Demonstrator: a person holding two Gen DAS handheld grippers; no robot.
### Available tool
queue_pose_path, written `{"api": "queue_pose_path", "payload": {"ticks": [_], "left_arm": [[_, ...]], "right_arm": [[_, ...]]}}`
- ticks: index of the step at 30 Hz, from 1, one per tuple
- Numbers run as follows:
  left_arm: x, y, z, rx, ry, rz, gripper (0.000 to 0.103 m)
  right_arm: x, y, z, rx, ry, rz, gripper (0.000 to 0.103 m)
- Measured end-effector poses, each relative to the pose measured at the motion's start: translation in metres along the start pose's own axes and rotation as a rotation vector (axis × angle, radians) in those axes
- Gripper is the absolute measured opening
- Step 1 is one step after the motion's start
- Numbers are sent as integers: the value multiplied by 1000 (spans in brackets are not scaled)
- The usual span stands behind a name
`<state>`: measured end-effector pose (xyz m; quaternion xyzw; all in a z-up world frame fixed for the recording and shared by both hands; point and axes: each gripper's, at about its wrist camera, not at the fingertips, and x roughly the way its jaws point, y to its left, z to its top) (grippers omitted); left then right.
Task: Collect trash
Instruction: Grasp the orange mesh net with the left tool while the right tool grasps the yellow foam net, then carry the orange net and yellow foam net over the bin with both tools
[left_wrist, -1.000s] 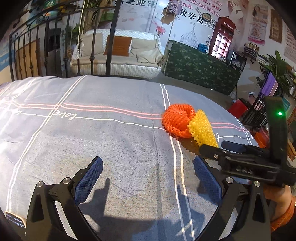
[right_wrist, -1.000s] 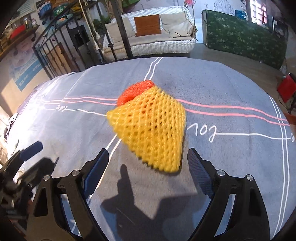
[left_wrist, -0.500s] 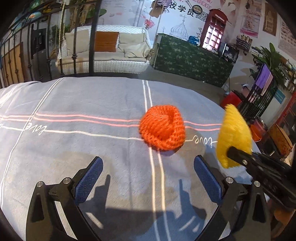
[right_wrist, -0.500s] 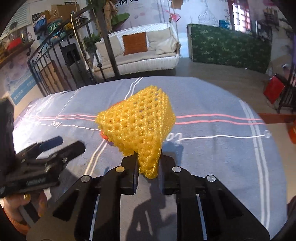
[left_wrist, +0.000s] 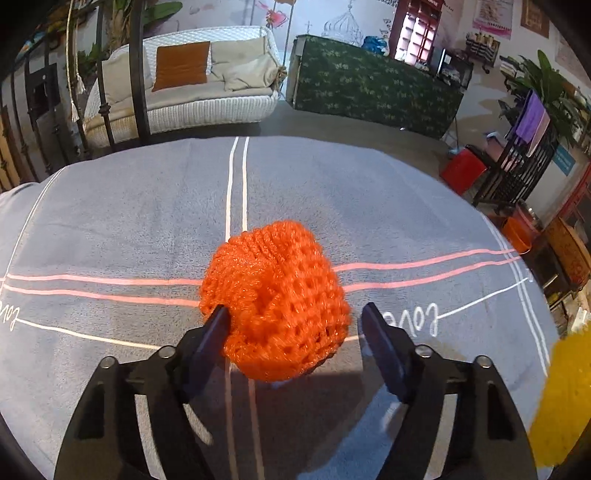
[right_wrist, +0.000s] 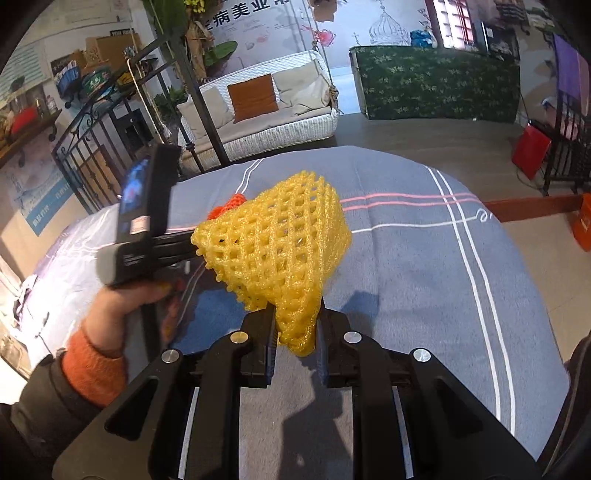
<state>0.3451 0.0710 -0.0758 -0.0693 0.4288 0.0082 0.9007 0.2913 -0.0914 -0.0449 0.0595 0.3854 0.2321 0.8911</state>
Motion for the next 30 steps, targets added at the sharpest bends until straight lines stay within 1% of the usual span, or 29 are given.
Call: {"api": "queue_pose_path", "payload": {"ticks": [1,2,3,4,5,6,7,11,18,23,25,30], "left_arm": [[0,0,-1,6,-8,12,62],[-1,-1,-2,11,-15,22,59],[-2,-1,-3,14,-20,28,52],[-4,0,-5,15,-28,29,41],[-6,0,-6,11,-34,25,36],[-8,3,-7,3,-38,19,27],[-11,5,-8,-6,-41,10,25],[-20,5,-9,-30,-54,-27,23],[-49,-14,-24,-5,-94,-83,22],[-79,-28,-45,0,-132,-129,22],[-89,-32,-56,4,-136,-161,22],[-113,-41,-76,28,-152,-192,22]], "right_arm": [[-2,-1,-1,11,0,4,18],[-3,-1,-2,16,-4,1,18],[-6,-1,-4,17,-10,-6,18],[-8,-2,-6,16,-20,-25,18],[-10,-2,-8,19,-28,-37,18],[-13,-3,-10,26,-36,-42,18],[-15,-4,-12,37,-44,-38,18],[-21,-7,-20,51,-46,-38,18],[-39,-11,-29,55,-70,-71,18],[-56,-17,-45,76,-85,-91,18],[-62,-19,-51,81,-86,-98,18],[-79,-23,-68,96,-91,-110,18]]}}
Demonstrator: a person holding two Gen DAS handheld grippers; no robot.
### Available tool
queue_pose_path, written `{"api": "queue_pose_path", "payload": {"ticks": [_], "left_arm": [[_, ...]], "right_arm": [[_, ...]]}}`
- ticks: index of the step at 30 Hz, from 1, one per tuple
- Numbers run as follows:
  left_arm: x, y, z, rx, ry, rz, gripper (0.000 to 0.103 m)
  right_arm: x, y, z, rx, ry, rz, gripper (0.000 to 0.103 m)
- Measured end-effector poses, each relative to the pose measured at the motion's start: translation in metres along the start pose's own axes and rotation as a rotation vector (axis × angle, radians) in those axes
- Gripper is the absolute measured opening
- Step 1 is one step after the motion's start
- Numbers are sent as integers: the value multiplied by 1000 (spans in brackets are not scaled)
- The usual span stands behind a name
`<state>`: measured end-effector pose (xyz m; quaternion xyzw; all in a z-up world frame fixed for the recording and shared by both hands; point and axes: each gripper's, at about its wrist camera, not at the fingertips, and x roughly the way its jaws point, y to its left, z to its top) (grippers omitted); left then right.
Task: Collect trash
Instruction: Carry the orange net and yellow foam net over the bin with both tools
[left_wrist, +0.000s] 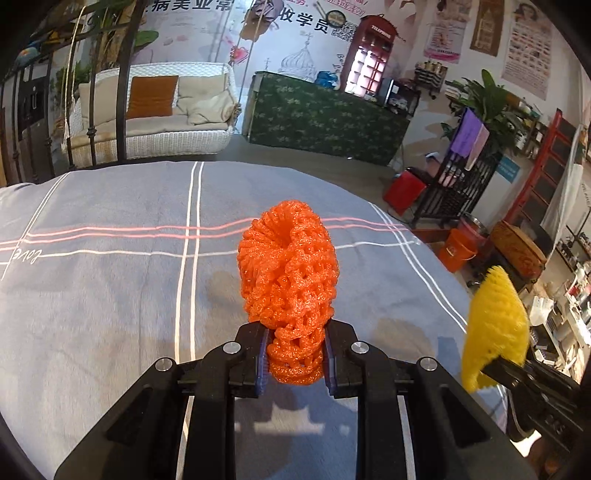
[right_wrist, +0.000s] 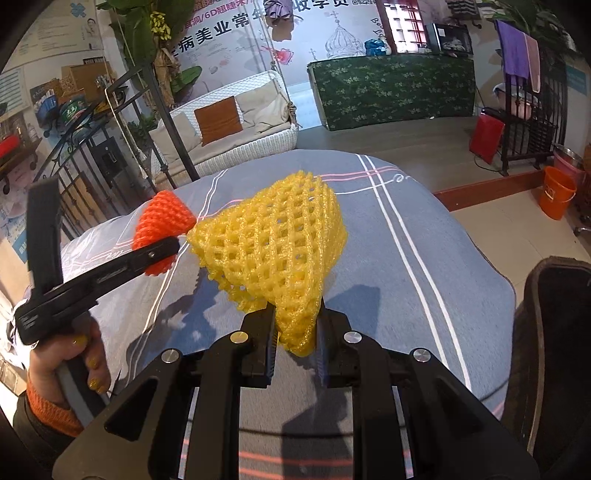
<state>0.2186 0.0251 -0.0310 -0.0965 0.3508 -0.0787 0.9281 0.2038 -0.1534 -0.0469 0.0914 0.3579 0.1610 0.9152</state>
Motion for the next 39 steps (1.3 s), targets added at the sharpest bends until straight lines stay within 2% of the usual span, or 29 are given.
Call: {"api": "queue_pose_path", "payload": {"ticks": [11,19,24,34,39], "left_arm": [[-29,-35,-35,68,-13,-33,22],[-36,-65,-46,113,-22,-106,22],[-35,-95,-53,173,-28,-158,22],[-31,-130,-66,251,-23,-241,23],[-32,-152,-74,293,-24,-272,23]], "right_arm": [[-45,-25,-33,41,-27,-33,18],[-76,-52,-48,68,-70,-101,18],[-97,-80,-60,113,-90,-165,18],[-126,-156,-74,226,-117,-341,18],[-127,-198,-76,283,-93,-435,18]]}}
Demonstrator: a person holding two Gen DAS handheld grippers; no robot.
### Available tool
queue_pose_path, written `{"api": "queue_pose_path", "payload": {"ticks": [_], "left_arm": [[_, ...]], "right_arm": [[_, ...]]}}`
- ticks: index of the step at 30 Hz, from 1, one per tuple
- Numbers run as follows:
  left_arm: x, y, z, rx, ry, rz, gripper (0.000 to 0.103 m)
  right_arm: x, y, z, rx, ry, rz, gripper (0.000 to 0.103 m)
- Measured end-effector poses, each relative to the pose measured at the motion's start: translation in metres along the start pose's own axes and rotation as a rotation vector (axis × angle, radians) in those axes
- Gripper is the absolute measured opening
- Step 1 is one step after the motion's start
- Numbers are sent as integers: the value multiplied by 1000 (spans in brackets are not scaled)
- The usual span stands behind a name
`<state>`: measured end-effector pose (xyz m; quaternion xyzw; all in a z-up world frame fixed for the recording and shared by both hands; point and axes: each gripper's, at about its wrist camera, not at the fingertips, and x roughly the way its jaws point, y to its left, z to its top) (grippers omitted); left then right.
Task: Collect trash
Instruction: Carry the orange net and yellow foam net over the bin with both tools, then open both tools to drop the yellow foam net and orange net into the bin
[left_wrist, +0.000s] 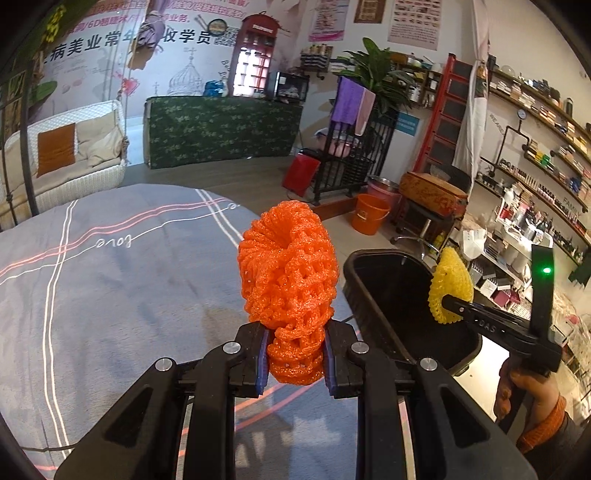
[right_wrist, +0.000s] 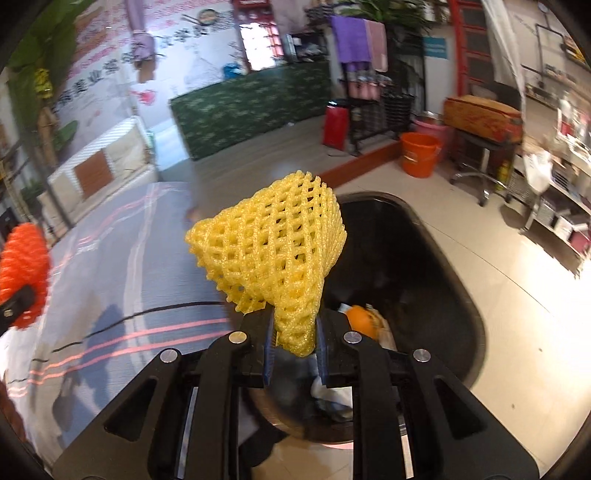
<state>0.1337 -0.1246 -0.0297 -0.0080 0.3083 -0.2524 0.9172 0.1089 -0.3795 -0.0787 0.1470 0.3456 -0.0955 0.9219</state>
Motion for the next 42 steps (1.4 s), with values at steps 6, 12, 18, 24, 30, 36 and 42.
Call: {"api": "queue_pose_path", "payload": {"ticks": [6,12,18,24,30,36,42], "left_arm": [[4,-17,0,49,-1,-34,23],[15,-33,0,77,8,-72,23],[30,-55,1,106,32,-130,23],[57,-83,5,133,89,-216,23],[83,-111,11,153,128,-289,23],[115,-138,9,188,186,-333,23],[138,-149,1,218,230,-318,46]], "right_arm": [[31,-29,1,37,54,-63,18],[57,-39,-8,81,122,-83,67],[43,-40,-17,83,77,-81,78],[6,-52,-12,109,-23,-90,81],[-36,-68,-5,121,-122,-144,87],[-57,-89,-4,156,-154,-183,88],[-61,-110,-12,198,-148,-207,88]]}}
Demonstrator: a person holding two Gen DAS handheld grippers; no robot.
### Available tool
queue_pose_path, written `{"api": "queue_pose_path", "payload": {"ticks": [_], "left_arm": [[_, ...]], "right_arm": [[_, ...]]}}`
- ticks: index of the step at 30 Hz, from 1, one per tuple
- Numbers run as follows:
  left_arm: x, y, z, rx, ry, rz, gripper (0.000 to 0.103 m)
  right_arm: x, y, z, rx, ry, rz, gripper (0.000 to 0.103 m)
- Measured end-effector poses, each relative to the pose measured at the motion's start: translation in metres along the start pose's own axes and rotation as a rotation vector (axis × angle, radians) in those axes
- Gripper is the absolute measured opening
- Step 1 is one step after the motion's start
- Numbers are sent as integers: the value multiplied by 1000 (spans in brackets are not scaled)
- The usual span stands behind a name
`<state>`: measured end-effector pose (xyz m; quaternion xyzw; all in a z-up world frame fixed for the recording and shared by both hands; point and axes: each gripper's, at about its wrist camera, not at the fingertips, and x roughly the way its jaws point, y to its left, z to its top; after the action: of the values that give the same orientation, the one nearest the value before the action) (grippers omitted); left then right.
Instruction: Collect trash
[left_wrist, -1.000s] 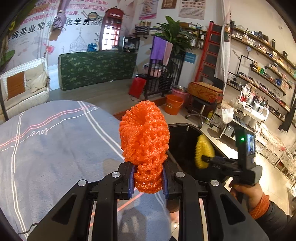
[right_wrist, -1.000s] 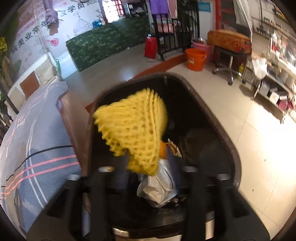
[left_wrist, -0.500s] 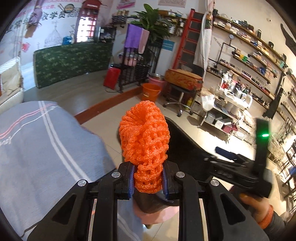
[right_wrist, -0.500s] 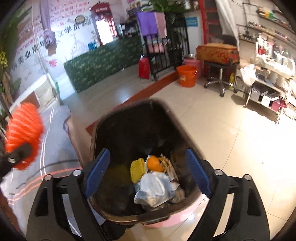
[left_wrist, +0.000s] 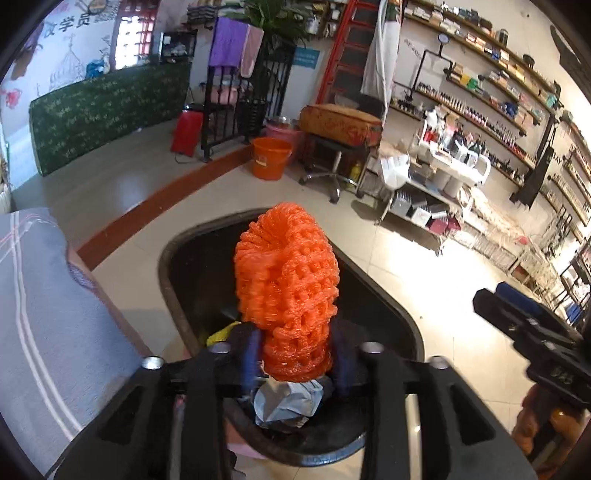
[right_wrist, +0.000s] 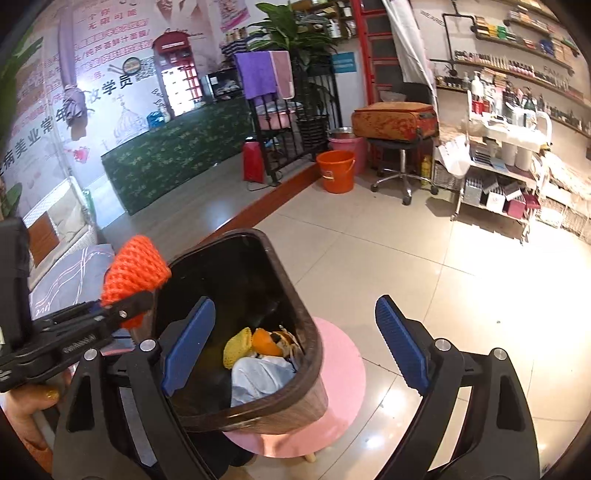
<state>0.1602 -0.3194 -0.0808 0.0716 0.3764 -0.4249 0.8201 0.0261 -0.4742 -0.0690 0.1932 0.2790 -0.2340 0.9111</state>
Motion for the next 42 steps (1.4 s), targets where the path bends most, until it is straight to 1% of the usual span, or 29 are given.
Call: {"api": "queue_pose_path", "payload": {"ticks": [1,2,3,6,8,11,12,15,18,22,25,26,29,32,33,36,37,39,42], "left_arm": [[2,1,-1,-2,9,-4,62],[2,2,-1,-5,10,-1,71],[1,2,-3,-6,4,-3,82],[-9,-3,-12,25,-18,-18,92],[-15,-7,-16,55,-30,2,93],[-31,-8,-20,67,-63,37,96],[-43,-5,-25,54,-86,53,97],[-70,11,-33,-3,-127,74,97],[-98,23,-41,-32,-176,134,97],[-142,38,-56,-56,-259,271,97],[-173,50,-67,-85,-304,355,97],[-183,54,-72,-96,-315,388,97],[-209,67,-84,-144,-343,450,97],[-231,81,-99,-187,-350,511,97],[-240,84,-105,-201,-353,532,97],[-258,87,-116,-239,-371,581,97],[-265,86,-120,-255,-382,606,97],[-280,88,-129,-273,-400,632,97],[-293,83,-136,-276,-415,679,97]], "right_arm": [[0,-3,0,5,-1,-9,88],[-1,-4,-1,8,-3,-16,88],[-2,-6,-2,13,-5,-25,88],[-3,-7,-1,17,-9,-44,88],[-5,-7,0,24,-16,-56,90],[-6,-3,3,26,-29,-66,96],[-7,-1,3,19,-31,-69,96],[-7,10,3,-8,-26,-69,96],[-12,22,2,-19,-36,-43,96],[-22,60,-3,-67,-56,40,97],[-34,101,-12,-140,-71,98,97],[-41,118,-17,-168,-85,130,97],[-57,154,-27,-238,-122,178,97],[-76,191,-40,-304,-160,174,97],[-84,201,-46,-322,-168,208,97],[-104,221,-60,-341,-167,327,97],[-108,225,-62,-342,-166,338,97],[-119,237,-71,-360,-154,366,97],[-132,244,-81,-354,-142,423,97]]}}
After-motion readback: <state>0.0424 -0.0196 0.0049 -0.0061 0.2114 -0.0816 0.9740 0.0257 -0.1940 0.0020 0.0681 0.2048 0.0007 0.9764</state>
